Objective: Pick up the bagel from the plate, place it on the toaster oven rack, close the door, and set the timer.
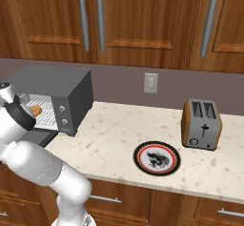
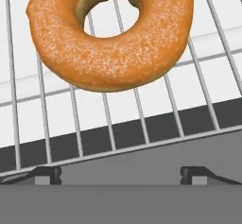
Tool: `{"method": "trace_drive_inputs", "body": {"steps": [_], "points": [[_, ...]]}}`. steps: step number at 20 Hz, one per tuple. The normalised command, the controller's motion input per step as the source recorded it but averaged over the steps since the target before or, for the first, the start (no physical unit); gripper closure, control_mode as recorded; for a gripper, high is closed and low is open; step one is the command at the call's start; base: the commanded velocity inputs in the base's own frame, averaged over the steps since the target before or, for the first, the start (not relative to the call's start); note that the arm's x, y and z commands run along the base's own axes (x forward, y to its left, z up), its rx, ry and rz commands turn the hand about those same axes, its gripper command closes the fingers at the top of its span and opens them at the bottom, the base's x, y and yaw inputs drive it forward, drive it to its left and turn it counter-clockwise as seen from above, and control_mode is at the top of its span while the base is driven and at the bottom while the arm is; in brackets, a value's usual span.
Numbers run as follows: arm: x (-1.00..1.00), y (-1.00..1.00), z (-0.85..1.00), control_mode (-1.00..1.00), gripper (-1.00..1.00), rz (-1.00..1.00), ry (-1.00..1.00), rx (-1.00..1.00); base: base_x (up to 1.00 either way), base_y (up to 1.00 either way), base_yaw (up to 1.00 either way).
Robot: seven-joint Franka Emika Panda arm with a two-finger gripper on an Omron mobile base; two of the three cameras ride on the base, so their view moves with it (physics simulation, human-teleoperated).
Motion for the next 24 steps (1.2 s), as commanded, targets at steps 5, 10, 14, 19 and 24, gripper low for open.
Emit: {"method": "trace_drive_inputs", "body": {"steps": [5,10,14,19,24], "points": [[-0.02,0.04,0.00,-1.00,-1.00,-0.02,0.00,0.00,0.00,0.00,0.00],[-0.97,0.00,0.03,-1.00,-1.00,0.00,-0.04,0.00,0.00,0.00,0.00],[-1.00,0.00,0.44,-1.00,-1.00,0.00,-0.09,0.00,0.00,0.00,0.00],[-1.00,0.00,0.71,-1.00,-1.00,0.06,-0.01,0.00,0.00,0.00,0.00],[-0.81,0.00,0.32,-1.00,-1.00,0.10,0.00,-0.08,0.00,0.00,0.00]]}}
